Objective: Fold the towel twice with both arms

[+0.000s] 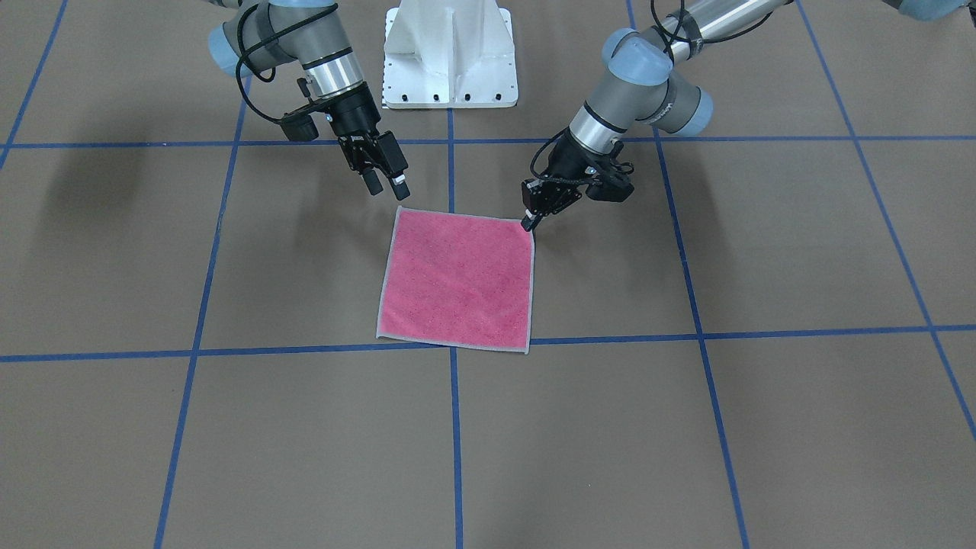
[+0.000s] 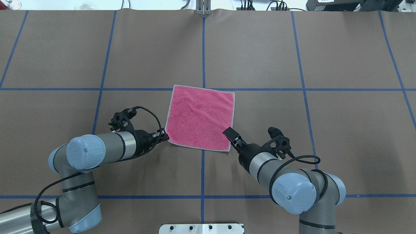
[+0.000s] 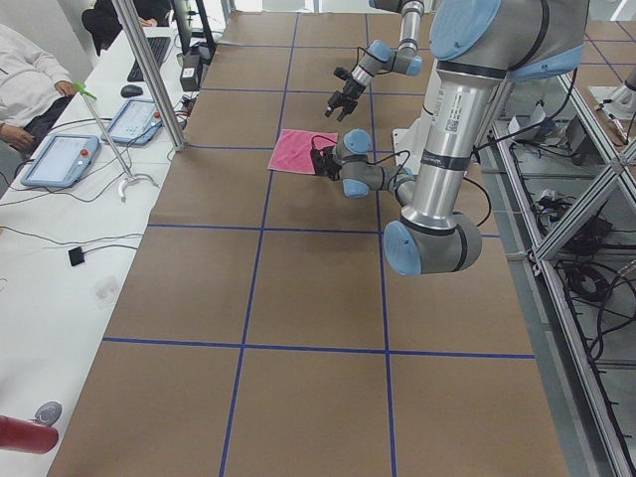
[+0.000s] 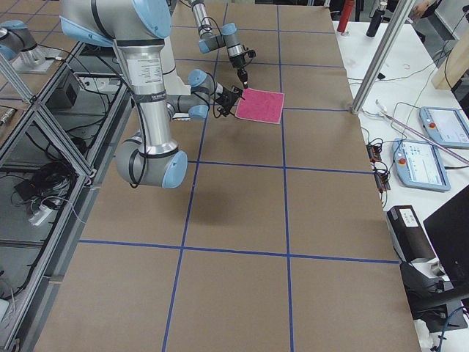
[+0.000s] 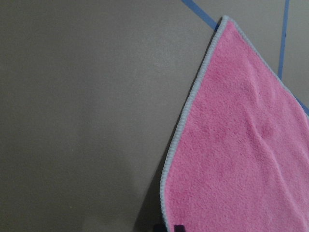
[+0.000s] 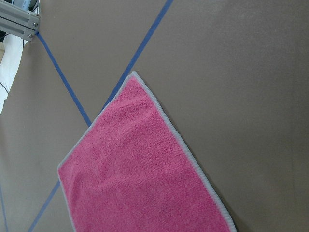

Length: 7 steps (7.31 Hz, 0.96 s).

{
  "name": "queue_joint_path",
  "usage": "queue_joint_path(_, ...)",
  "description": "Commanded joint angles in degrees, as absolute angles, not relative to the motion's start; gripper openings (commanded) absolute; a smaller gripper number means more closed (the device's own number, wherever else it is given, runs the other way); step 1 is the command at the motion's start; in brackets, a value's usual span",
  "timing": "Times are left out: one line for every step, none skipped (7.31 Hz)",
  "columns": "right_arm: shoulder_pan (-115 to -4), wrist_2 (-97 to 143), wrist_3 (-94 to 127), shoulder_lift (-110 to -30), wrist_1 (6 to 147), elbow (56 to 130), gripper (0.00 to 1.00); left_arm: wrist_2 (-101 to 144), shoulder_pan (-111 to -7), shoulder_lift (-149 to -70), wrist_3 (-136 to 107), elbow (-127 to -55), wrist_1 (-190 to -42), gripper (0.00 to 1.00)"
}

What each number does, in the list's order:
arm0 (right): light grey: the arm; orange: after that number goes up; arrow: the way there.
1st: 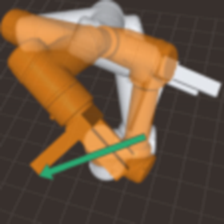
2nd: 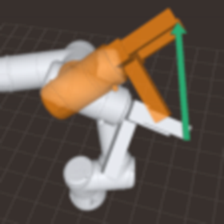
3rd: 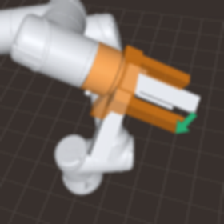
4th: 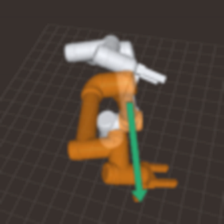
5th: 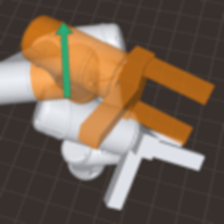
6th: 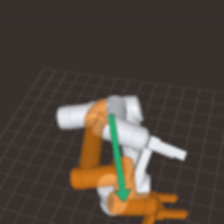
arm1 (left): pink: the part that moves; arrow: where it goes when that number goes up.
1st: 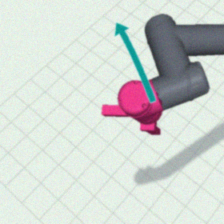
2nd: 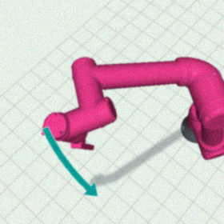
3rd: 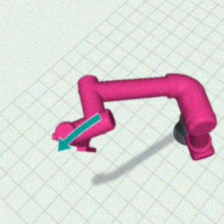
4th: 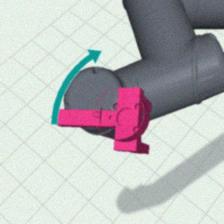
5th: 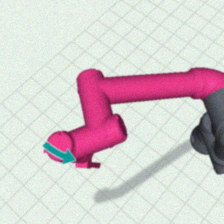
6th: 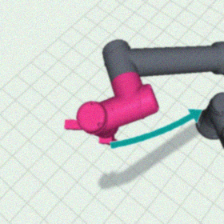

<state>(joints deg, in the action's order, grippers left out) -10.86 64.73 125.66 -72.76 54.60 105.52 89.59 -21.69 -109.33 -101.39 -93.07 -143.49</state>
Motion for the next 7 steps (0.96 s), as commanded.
queue_joint_path(-9.7, 63.3, 127.8, -71.3, 56.7, 104.4, 0.91, 89.3, -21.7, -109.3, -101.1, -93.1, -143.5, 0.00)
queue_joint_path(-9.5, 63.4, 131.1, -69.5, 56.6, 101.1, 0.86, 89.3, -21.7, -109.3, -101.1, -93.1, -143.5, 0.00)
queue_joint_path(-9.6, 63.4, 131.2, -68.2, 56.7, 100.0, 0.83, 89.3, -21.6, -109.4, -101.0, -93.1, -143.5, 0.00)
queue_joint_path(-9.7, 63.4, 131.2, -68.2, 56.9, 99.8, 0.78, 89.2, -21.7, -109.4, -101.0, -93.2, -143.5, 0.00)
queue_joint_path(-9.8, 63.5, 131.2, -68.2, 56.9, 99.8, 0.77, 89.2, -21.6, -109.3, -101.0, -93.2, -143.5, 0.00)
queue_joint_path(-9.8, 63.5, 131.3, -68.1, 56.9, 99.8, 0.75, 89.2, -21.6, -109.4, -101.0, -93.2, -143.5, 0.00)
queue_joint_path(-9.8, 63.5, 131.3, -67.9, 57.0, 99.8, 0.71, 89.2, -21.6, -109.4, -101.0, -93.2, -143.5, 0.00)
